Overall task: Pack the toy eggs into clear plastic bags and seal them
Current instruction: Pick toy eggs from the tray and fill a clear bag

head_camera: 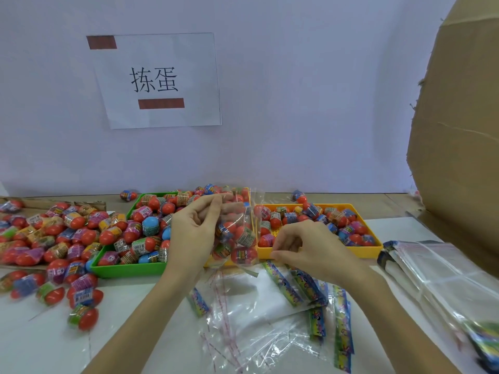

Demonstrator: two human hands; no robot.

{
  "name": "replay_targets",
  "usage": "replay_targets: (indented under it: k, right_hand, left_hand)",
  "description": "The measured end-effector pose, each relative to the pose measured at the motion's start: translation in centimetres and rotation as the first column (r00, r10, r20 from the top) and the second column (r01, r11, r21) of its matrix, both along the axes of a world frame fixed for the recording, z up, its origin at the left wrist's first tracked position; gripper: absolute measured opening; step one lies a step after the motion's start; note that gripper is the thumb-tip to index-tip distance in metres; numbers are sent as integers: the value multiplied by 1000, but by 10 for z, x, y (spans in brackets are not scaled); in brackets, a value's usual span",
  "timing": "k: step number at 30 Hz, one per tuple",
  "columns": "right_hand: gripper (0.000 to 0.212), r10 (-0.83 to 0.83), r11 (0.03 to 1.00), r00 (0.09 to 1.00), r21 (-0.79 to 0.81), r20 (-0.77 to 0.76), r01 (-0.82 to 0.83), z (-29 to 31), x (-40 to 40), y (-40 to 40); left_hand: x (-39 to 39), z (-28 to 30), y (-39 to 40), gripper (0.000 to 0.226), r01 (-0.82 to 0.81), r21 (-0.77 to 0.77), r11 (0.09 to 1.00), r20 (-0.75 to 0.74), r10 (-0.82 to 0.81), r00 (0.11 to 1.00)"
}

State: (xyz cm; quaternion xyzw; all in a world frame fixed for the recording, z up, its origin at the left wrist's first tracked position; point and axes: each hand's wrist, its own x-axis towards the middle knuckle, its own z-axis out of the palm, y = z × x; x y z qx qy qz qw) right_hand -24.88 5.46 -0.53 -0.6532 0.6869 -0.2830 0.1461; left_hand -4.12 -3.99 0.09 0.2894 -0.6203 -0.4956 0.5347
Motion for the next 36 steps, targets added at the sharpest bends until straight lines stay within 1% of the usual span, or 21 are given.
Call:
replay_targets:
  k: [2, 5, 6, 8, 10, 13, 15, 17, 19, 21, 22, 24, 27, 29, 32, 36]
  right_hand:
    - [10, 8, 999, 998, -43, -59, -11, 1, -1, 2]
    - [26, 52, 998, 997, -30, -58, -53, 6, -5, 5]
    - [25, 47, 997, 998, -52, -48, -50, 8, -5, 5]
    - [19, 18, 992, 1000, -127, 19, -16, 12, -4, 6]
    - [22, 5, 981, 996, -192, 93, 13, 13, -2, 7]
    - [17, 27, 982, 985, -189, 171, 6, 13, -3, 8]
    - [11, 15, 985, 971, -173, 239, 27, 11, -4, 8]
    - [10, 1, 984, 954, -171, 301, 53, 11, -4, 9]
    - [12, 20, 979, 922, -194, 386, 60, 13, -2, 8]
    - [13, 54, 974, 844, -213, 533, 72, 16, 4, 7]
    - [15, 69, 973, 810, -218, 582, 73, 16, 8, 7]
    - [17, 69, 970, 802, -229, 594, 87, 15, 14, 6]
    - [9, 14, 966, 794, -214, 608, 147, 11, 18, 5]
    - [6, -19, 962, 778, -200, 628, 184, 11, 18, 5]
    - [6, -24, 961, 752, -191, 659, 199, 14, 15, 6]
    - [6, -5, 961, 723, -197, 691, 195, 18, 11, 9]
  left_hand:
    - [0, -1, -1, 23, 8, 15, 1000, 7, -9, 1000]
    - [0, -1, 0, 25, 23, 24, 999, 10, -24, 1000]
    - [0, -1, 0, 25, 24, 19, 1000, 11, -24, 1000]
    - [0, 0, 0, 24, 20, 6, 1000, 20, -20, 1000]
    - [-1, 0, 1, 24, 30, -4, 1000, 24, -30, 999]
    - [-2, 0, 3, 24, 51, -10, 999, 17, -51, 999]
    - [-2, 1, 5, 24, 61, -5, 998, 12, -61, 998]
    - [-3, 1, 6, 24, 66, 0, 998, 10, -66, 998]
    - [-4, 1, 6, 23, 63, 2, 998, 7, -63, 998]
    - [-4, 1, 7, 24, 65, 13, 998, 2, -65, 998]
    - [-5, 0, 7, 24, 68, 19, 997, 1, -68, 998]
    - [-7, -1, 8, 24, 79, 29, 996, 3, -79, 997]
    - [-8, -4, 10, 23, 86, 35, 996, 25, -87, 996]
    - [-9, -5, 10, 24, 126, 66, 990, 18, -127, 992]
    - [-8, -3, 8, 24, 189, 140, 972, -28, -187, 982]
    - [-5, 0, 6, 25, 273, 266, 925, -148, -241, 959]
